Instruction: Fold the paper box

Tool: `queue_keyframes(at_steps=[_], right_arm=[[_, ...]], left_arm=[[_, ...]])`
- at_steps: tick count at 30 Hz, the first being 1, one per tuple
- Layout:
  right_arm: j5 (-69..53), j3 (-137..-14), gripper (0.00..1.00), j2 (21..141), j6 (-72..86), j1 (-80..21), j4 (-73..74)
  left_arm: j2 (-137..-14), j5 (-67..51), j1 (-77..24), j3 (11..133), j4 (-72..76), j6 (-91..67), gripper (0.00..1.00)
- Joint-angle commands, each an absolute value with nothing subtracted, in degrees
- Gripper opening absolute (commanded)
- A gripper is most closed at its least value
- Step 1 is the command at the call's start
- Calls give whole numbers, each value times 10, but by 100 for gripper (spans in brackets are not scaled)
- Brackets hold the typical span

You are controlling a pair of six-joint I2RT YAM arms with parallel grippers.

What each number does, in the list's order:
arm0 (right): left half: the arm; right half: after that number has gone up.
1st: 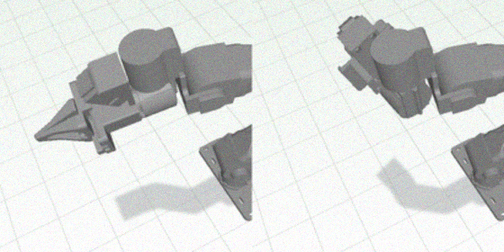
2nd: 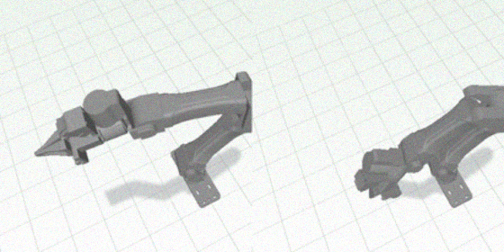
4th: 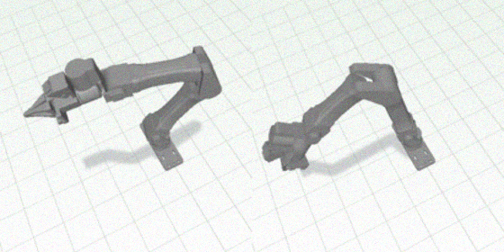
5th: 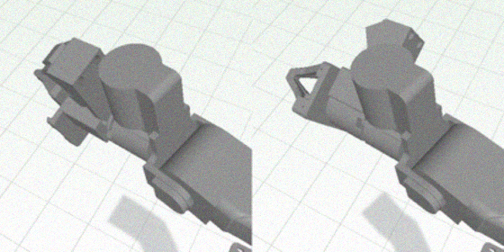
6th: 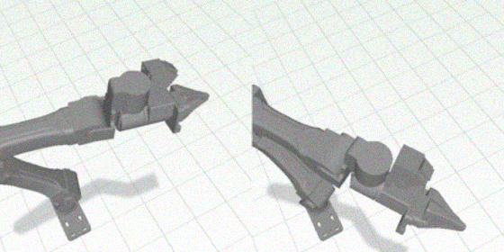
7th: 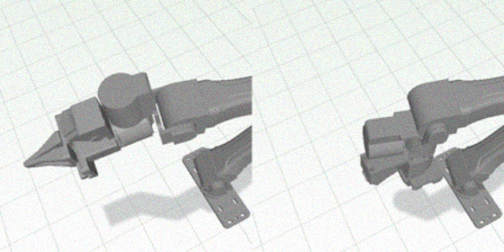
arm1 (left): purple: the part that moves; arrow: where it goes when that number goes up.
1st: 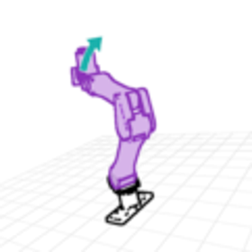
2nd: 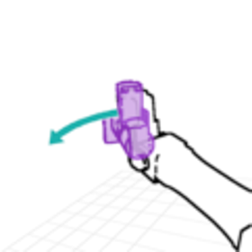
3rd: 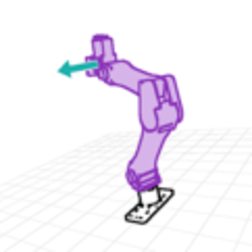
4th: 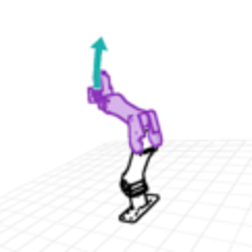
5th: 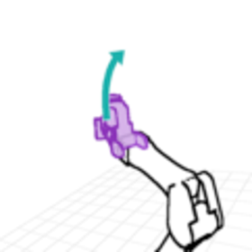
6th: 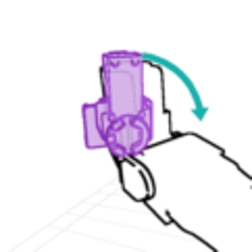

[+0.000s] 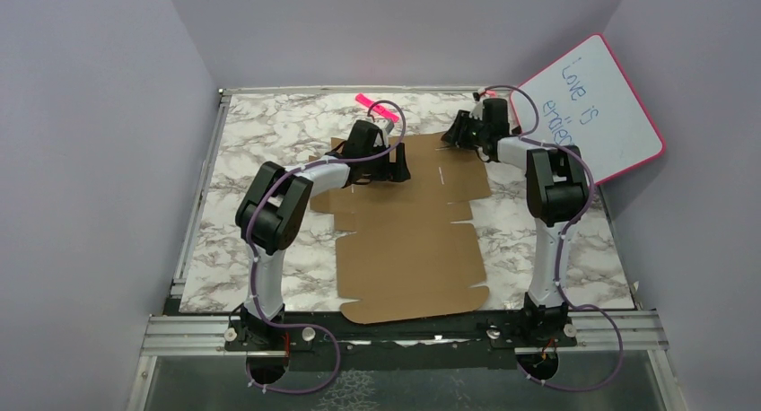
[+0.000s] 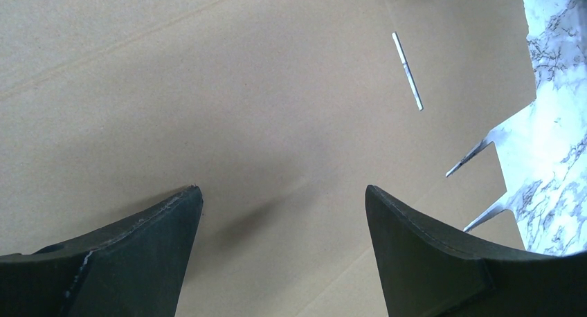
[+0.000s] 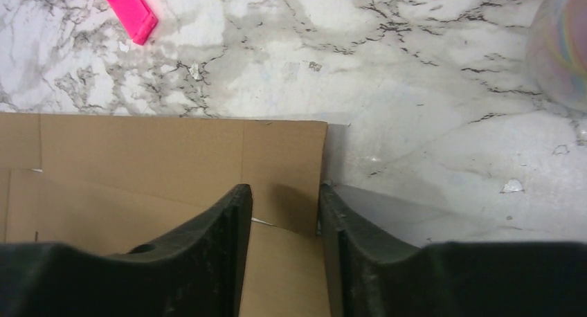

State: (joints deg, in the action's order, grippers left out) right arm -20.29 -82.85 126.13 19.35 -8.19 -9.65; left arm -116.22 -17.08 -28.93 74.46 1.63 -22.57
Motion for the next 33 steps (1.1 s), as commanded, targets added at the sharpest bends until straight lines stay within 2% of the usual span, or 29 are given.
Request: queue_keyframes(at_steps=[1,6,11,33], right_arm=[[-218,-818,42,1245,177,-80,-105],[-199,-800,28,1212,156,-81,-107],[-173,-789,24,1185,135,-88,-101],[-10,-820,24,1173,14,-191,-25]], left_arm=[[-1194,-184,-289,745,9,-218,89],[-1206,-192,-289,745,14,-222,89],[-1214,-204,-289,744,19,-227,89],[-1218,-221,-289,715,58,-240,89]])
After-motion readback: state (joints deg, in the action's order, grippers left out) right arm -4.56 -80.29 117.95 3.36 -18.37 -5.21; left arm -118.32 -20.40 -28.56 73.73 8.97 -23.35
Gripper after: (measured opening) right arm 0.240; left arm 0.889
